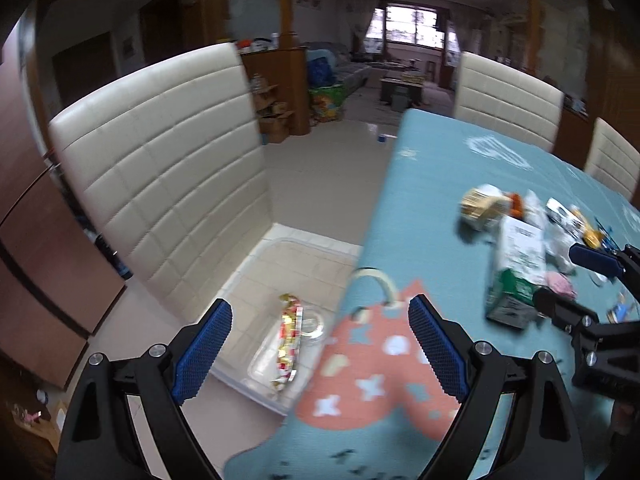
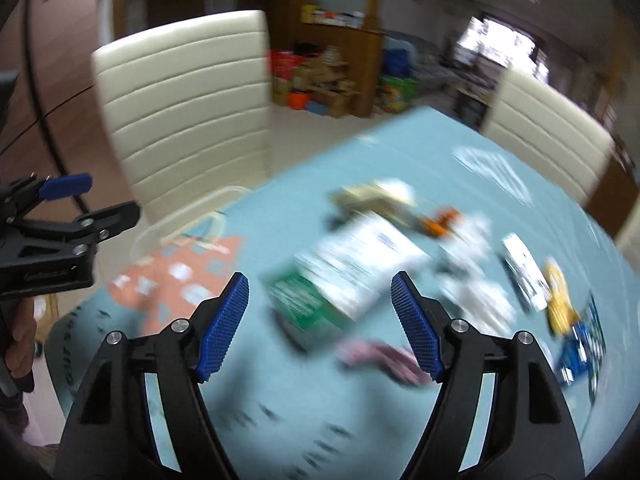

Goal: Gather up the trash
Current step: 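Move the right tool to the blue-tan cardboard while the left tool approaches the green milk carton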

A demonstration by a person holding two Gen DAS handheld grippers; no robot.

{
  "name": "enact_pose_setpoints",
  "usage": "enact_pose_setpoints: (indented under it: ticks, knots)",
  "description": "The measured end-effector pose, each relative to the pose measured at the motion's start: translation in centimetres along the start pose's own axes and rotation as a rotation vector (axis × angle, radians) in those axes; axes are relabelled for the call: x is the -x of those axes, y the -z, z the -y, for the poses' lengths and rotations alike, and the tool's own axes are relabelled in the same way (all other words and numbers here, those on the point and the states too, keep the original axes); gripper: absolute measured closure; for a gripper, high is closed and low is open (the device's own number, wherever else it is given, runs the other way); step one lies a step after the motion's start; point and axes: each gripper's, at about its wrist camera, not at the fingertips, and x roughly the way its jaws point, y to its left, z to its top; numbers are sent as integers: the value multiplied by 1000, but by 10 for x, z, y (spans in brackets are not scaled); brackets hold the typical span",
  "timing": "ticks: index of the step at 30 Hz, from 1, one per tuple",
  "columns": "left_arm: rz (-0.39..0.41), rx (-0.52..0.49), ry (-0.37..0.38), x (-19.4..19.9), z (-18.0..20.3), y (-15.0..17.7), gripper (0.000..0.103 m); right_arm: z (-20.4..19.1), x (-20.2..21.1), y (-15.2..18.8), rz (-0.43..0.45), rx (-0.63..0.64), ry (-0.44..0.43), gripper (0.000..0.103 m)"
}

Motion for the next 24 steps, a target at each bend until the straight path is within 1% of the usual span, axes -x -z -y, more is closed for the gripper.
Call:
enact_pose_setpoints:
  ticks: [1,4,7,11,17,18,19,21,24]
  knots:
    - [-4,-15,18,-1,9,0,15,10,3,5,-6,-26,7,29]
    - [-31,-58,108,-5,40,2,15,50,21,27,-9,-119,51,29]
    - [-52,-99,145,-10,70,2,15,75,40,44,16,-155,108,29]
    - [-64,-150,155,-18,98,4,15,103,58,68,30,-215,186,27]
    - [-105,-169,162,-35,116,7,15,143,58,107,-27,-326,266,26]
    - [-107,-173,164,-37,118,6,15,146,58,112,-34,-343,272,22]
    - [-107,-181,159,-38,121,7,15,152,57,117,-38,-368,271,20]
    - [-104,-191,147,-41,125,5,15,159,54,123,-40,-395,256,19]
    - [-106,-189,149,-45,125,3,15,165,48,125,-46,-402,251,19]
